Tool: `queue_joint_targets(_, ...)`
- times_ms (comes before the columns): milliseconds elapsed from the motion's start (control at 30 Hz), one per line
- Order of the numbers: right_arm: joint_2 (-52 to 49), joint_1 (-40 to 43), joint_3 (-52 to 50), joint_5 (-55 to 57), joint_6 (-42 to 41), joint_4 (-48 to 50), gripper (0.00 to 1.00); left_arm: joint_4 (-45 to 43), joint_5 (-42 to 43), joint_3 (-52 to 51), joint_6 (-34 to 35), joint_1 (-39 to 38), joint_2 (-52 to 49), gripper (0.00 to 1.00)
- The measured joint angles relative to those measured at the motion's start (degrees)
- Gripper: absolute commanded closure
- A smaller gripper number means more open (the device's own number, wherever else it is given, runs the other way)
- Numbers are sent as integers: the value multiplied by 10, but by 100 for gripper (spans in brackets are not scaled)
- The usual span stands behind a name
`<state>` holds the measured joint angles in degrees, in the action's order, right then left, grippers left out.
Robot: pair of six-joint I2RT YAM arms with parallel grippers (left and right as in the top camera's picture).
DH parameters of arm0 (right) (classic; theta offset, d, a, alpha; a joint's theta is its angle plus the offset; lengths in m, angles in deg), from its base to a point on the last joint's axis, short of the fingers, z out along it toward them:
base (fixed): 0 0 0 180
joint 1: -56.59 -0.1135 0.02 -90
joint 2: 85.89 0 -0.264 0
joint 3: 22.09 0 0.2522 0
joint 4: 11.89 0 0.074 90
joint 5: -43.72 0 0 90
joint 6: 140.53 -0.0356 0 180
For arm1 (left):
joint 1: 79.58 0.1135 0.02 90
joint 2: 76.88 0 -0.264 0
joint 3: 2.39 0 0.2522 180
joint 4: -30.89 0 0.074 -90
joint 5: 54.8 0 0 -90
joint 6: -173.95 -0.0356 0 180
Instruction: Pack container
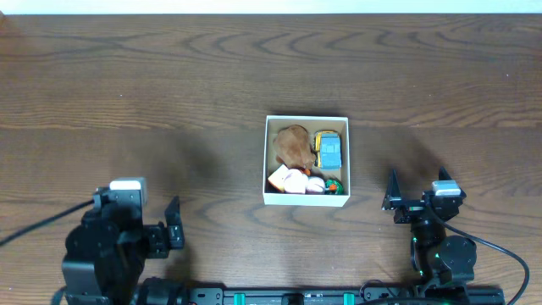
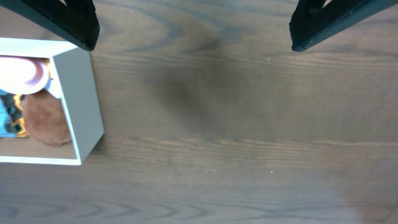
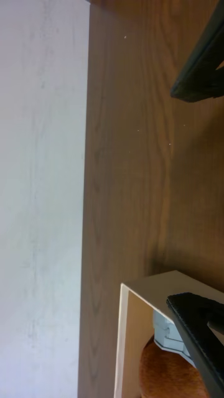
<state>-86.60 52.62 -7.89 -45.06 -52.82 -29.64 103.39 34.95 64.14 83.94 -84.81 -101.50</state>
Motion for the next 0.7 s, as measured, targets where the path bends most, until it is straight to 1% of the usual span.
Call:
queue_joint_targets(100,0,0,0,0,0,0,1,-42,0,-63,0,10,53,2)
queue_joint_targets(200,0,0,0,-1,0,0,1,-117,0,-140,0,15,108,2)
queue_joint_targets(267,0,0,0,-2,0,0,1,-177,0,-191,0,18,139,2)
queue_joint_targets(400,0,0,0,-2,0,0,1,-338,0,-309,0,28,200,2)
queue_joint_targets(567,0,0,0,-2,0,0,1,-512,0,-422,0,33,237,2)
queue_joint_targets(700,0,0,0,-2,0,0,1,-602,0,-478,0,36,240,2)
